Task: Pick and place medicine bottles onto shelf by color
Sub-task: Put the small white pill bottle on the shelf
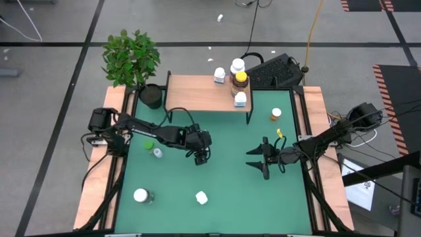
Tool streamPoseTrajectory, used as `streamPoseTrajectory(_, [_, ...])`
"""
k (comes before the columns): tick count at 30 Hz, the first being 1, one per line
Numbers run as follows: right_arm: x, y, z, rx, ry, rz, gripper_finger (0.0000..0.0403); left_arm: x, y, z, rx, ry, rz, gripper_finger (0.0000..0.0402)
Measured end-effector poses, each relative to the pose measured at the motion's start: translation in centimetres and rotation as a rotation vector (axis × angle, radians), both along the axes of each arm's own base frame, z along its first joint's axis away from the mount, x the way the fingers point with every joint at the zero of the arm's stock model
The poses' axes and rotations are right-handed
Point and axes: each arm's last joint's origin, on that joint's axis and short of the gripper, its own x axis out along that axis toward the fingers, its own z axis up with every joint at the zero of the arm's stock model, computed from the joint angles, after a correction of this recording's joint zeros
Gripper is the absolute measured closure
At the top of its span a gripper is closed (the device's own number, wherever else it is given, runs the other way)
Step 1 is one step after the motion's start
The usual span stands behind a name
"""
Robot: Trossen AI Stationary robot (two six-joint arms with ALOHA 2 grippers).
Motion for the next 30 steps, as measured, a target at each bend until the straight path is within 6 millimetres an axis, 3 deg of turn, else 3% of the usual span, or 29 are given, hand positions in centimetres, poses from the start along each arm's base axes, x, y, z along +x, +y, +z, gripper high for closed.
streamPoseTrajectory(13, [0.0, 0.0, 0.0, 0.000, -0.001, 0.000, 0.0188, -0.2, 0.2, -0.1, -0.044, 0.013, 0.032, 0.0254])
streamPoseTrajectory(18, [0.0, 0.0, 0.0, 0.000, -0.001, 0.000, 0.0188, 0.3, 0.1, 0.7, -0.074, -0.020, 0.073, 0.0253])
streamPoseTrajectory(22, [0.0, 0.0, 0.0, -0.001, -0.001, 0.000, 0.0188, 1.3, 0.2, 3.1, -0.057, -0.066, 0.102, 0.0238])
streamPoseTrajectory(30, [0.0, 0.0, 0.1, 0.000, -0.006, 0.000, 0.0188, 3.0, 1.8, 11.2, 0.113, -0.141, 0.209, 0.0250])
